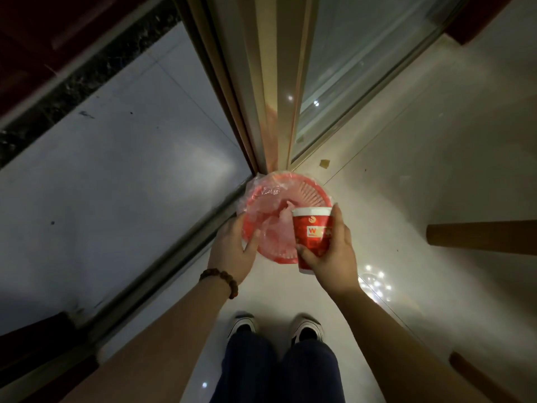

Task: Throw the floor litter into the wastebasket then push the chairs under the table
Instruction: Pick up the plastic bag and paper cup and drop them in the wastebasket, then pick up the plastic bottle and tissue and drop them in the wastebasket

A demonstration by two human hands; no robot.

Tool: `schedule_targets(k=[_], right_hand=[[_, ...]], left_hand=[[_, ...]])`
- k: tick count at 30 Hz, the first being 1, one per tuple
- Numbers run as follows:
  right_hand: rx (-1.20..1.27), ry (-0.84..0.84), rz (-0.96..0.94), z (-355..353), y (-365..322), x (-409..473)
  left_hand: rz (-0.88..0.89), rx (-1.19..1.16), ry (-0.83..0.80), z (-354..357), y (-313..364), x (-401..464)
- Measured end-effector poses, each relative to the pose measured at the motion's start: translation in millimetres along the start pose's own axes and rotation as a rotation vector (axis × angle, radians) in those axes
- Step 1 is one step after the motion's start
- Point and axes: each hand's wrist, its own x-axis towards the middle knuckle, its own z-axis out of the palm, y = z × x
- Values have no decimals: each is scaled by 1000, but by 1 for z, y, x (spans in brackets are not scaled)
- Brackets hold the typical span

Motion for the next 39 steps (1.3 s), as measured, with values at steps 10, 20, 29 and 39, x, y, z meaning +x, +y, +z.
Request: schedule_targets(k=[10, 20, 29, 39], right_hand=[[-221, -34, -53, 21, 10, 19], [-211, 170, -56, -118, -97, -113], [-238, 373, -7, -229, -189, -258], [-103, 755, 282, -266, -184, -372]], left_hand=[[103, 173, 37, -14, 3, -27], [162, 331, -14, -116, 147, -111], [465, 525, -91, -182, 285, -221], [796, 579, -251, -178, 353, -276]])
